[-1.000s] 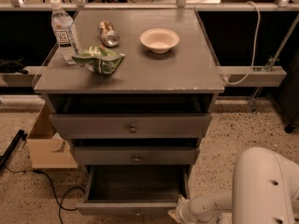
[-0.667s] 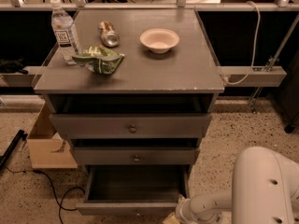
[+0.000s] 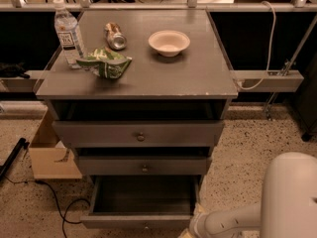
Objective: Open bottom drawer
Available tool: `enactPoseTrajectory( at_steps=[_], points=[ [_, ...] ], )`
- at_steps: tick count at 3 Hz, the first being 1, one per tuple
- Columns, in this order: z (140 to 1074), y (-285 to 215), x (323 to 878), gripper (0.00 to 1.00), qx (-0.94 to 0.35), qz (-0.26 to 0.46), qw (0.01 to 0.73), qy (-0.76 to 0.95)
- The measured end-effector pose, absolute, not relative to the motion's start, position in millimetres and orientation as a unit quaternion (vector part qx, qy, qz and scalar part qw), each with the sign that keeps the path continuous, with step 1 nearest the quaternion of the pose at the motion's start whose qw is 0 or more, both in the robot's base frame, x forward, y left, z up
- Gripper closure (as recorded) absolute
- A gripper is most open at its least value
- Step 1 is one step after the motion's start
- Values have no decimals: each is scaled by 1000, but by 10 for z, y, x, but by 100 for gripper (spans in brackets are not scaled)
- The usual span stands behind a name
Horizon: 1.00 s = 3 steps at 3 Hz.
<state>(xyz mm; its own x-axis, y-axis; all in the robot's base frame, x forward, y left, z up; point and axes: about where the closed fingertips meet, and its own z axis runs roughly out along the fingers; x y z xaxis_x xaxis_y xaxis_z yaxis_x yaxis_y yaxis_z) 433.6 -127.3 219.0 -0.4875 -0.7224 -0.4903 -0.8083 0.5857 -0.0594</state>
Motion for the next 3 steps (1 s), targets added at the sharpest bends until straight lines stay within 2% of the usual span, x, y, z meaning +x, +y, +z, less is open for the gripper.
enactPoseTrajectory(
  at_steps=[1,3],
  points=[
    [2906,-1353,4398,0,-459,27,286,840],
    [3025,-1429,4208,0,-471,13,284,835]
  ],
)
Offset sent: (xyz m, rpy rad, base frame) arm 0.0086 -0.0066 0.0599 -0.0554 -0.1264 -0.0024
